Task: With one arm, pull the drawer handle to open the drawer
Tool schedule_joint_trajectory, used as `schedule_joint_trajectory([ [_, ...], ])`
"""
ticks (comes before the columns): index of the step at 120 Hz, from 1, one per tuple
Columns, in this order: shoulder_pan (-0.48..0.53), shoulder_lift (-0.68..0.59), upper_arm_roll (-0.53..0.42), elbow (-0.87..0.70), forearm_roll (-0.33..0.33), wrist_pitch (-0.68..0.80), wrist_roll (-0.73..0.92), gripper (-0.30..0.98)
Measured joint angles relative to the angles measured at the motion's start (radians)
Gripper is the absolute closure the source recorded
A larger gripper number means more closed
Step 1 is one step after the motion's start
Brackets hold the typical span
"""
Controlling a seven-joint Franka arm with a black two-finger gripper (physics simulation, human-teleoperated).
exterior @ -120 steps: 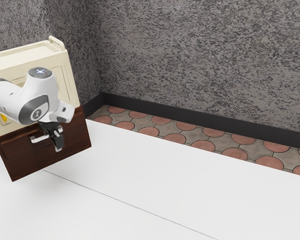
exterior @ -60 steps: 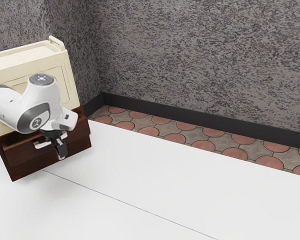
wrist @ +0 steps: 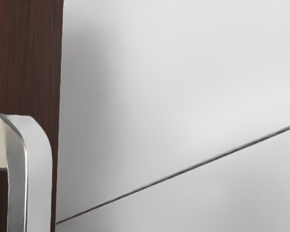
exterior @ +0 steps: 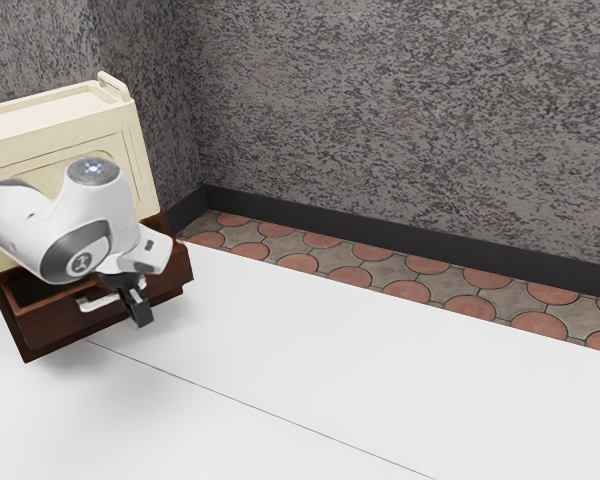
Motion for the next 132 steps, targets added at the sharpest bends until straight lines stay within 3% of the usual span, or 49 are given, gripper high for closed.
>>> schedule_joint_trajectory([
  [107, -0.013, -0.071, -0.049, -0.081, -0.04, 0.076, -0.072, 0.01],
  [132, -0.013, -0.092, -0.05, -0.085, -0.084, 0.083, -0.087, 0.05],
])
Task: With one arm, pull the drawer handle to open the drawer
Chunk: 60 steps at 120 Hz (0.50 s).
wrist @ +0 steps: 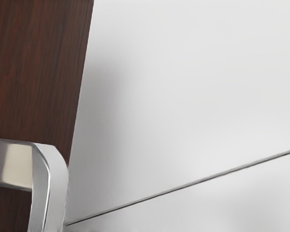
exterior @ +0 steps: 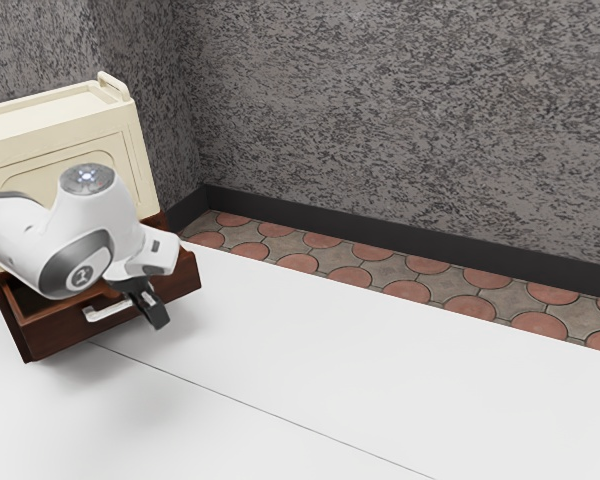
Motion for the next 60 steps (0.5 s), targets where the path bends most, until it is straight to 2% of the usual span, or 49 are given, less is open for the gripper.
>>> schedule_joint_trajectory([
  [60, 0.0, -0.04, -0.038, -0.039, -0.026, 0.035, -0.035, 0.04],
])
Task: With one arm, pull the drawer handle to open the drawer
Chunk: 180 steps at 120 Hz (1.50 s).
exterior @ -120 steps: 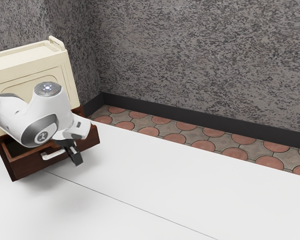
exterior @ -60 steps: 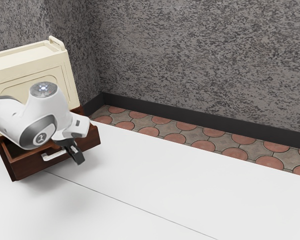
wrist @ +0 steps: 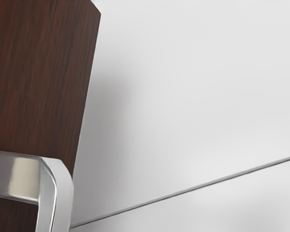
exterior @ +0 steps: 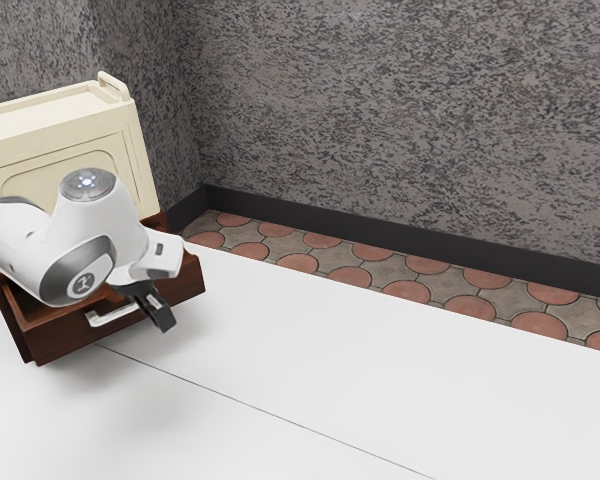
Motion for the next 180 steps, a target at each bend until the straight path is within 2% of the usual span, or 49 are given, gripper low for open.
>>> schedule_joint_trajectory([
  [13, -0.001, -0.002, -0.003, -0.011, 0.004, 0.005, -0.007, -0.01],
  [78, -0.019, -0.031, -0.012, -0.06, -0.012, 0.03, -0.035, 0.01],
  [119, -0.042, -0.06, -0.012, -0.08, -0.004, 0.037, -0.059, 0.08],
  [126, -0.05, -0.062, -0.012, -0.082, -0.004, 0.038, -0.065, 0.08],
  [130, -0.055, -0.062, -0.012, -0.082, -0.003, 0.039, -0.067, -0.02],
  [170, -0.059, -0.124, -0.012, -0.08, -0.024, 0.024, -0.072, 0.0],
  [180, -0.08, -0.143, -0.017, 0.002, -0.041, -0.028, -0.072, 0.0],
])
